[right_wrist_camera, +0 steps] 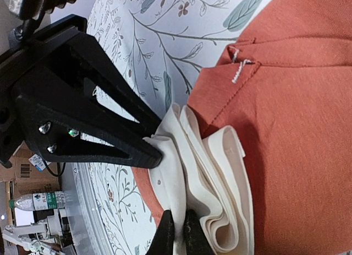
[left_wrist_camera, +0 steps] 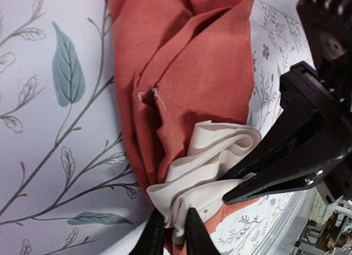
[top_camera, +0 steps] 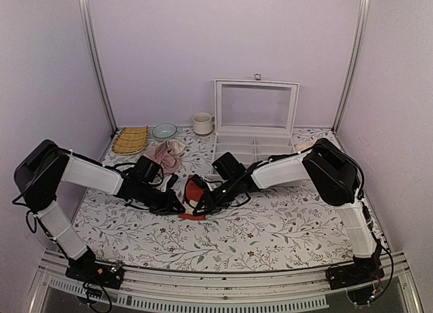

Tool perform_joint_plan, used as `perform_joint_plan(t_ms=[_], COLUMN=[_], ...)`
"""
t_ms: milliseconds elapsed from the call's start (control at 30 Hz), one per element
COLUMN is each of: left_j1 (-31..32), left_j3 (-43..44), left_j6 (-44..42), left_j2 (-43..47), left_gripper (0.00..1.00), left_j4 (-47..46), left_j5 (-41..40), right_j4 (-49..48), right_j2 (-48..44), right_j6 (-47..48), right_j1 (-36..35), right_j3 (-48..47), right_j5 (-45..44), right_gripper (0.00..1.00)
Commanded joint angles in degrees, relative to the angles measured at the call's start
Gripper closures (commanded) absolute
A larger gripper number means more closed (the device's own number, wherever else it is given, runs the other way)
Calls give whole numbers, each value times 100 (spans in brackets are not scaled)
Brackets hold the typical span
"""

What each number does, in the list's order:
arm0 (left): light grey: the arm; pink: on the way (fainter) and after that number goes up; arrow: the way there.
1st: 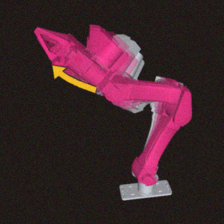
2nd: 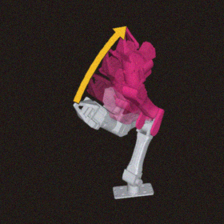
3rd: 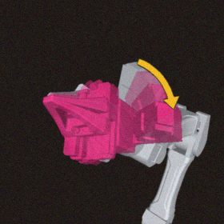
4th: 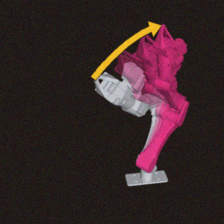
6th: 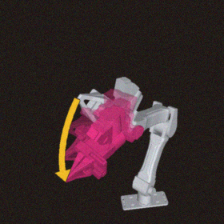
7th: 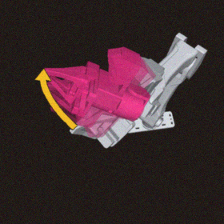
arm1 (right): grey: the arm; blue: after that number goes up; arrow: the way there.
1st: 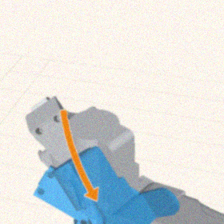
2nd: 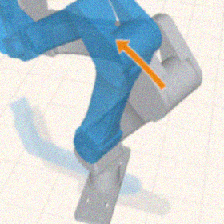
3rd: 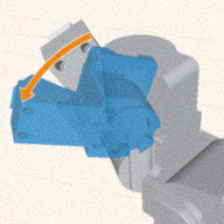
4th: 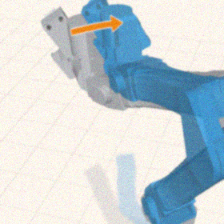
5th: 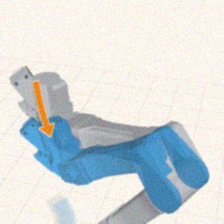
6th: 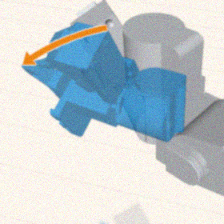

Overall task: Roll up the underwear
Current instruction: Roll the underwear at the center of the board.

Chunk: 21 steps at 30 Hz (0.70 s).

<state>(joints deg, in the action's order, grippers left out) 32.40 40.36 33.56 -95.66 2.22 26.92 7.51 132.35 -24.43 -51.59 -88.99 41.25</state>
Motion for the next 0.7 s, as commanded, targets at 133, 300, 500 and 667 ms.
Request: perform_joint_plan(t_ms=[133,300,500,667], left_j1=[44,47,47,46], left_j3=[155,311,395,497], left_j6=[-31,-51,-68,-100], left_j2=[-169,-271,-279,-295], left_gripper=[100,100,100,100], left_j4=[356,604,715,839], left_j5=[-167,-231,-251,-266], right_j4=[482,315,35,-329], right_j2=[497,8,-566,-1124], right_j6=[188,364,573,791], right_j1=[-1,-32,-110,-278], right_j3=[34,212,472,914], right_j5=[-522,-785,-1249,-1789], right_gripper=[87,69,62,60])
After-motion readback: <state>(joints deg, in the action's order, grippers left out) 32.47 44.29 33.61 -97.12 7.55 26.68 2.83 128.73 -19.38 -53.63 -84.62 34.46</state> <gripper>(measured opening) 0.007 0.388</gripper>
